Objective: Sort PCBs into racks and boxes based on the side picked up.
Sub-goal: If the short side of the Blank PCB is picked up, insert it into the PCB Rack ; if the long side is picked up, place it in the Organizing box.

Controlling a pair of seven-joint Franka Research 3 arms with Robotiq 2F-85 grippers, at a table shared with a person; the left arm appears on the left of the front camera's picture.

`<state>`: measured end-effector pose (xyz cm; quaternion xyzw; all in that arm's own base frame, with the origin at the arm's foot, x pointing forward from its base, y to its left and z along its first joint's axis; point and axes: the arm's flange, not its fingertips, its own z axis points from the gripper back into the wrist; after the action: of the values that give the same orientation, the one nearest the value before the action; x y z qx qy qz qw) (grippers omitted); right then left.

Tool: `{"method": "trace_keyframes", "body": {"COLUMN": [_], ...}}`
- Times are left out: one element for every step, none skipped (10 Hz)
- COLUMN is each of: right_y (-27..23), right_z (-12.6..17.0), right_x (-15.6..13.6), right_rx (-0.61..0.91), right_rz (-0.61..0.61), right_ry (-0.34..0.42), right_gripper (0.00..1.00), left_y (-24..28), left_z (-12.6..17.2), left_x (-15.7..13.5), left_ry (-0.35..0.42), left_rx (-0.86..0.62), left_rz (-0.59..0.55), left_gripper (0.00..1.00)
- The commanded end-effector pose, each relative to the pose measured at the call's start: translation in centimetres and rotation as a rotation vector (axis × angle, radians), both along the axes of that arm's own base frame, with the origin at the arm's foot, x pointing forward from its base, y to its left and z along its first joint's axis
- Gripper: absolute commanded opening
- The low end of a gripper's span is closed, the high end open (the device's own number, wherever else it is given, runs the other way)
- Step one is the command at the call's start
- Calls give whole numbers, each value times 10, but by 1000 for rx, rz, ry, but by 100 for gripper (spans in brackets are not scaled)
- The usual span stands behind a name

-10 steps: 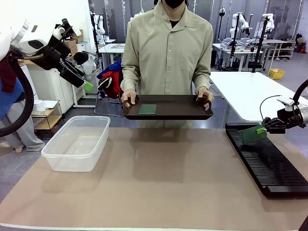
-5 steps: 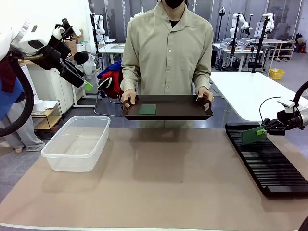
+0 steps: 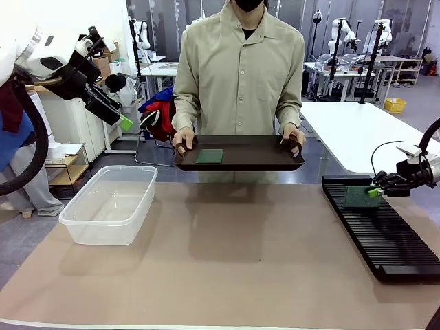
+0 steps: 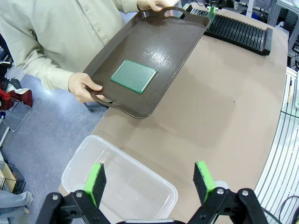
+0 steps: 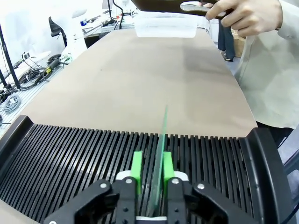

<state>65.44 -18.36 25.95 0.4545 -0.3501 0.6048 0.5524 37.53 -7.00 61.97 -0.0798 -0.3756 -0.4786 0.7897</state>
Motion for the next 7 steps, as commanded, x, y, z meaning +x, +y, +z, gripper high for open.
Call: {"method": "trace_keyframes", "body": {"right_y": [-2, -2, -2, -2, -3, -3, -2], "right_z": [2, 2, 3, 6, 11, 18, 23], "right_x": [4, 3, 3, 3, 4, 4, 4], "right_rx": [-11, -12, -13, -20, -30, -39, -65], "right_rz": [23, 28, 34, 34, 28, 23, 15], "right_ry": [-3, -6, -13, -26, -43, -41, -50], "right_gripper": [42, 53, 62, 73, 82, 93, 100], "left_y": [2, 2, 2, 2, 2, 2, 2], "left_z": [-1, -1, -1, -1, -1, -1, -1], "left_x": [0, 0, 0, 0, 0, 0, 0], "left_ry": [4, 4, 4, 4, 4, 4, 4], "left_rx": [9, 9, 9, 9, 9, 9, 9], "left_rz": [-16, -16, -16, -16, -16, -16, -16], "left_gripper": [100, 100, 100, 100, 100, 100, 100]}}
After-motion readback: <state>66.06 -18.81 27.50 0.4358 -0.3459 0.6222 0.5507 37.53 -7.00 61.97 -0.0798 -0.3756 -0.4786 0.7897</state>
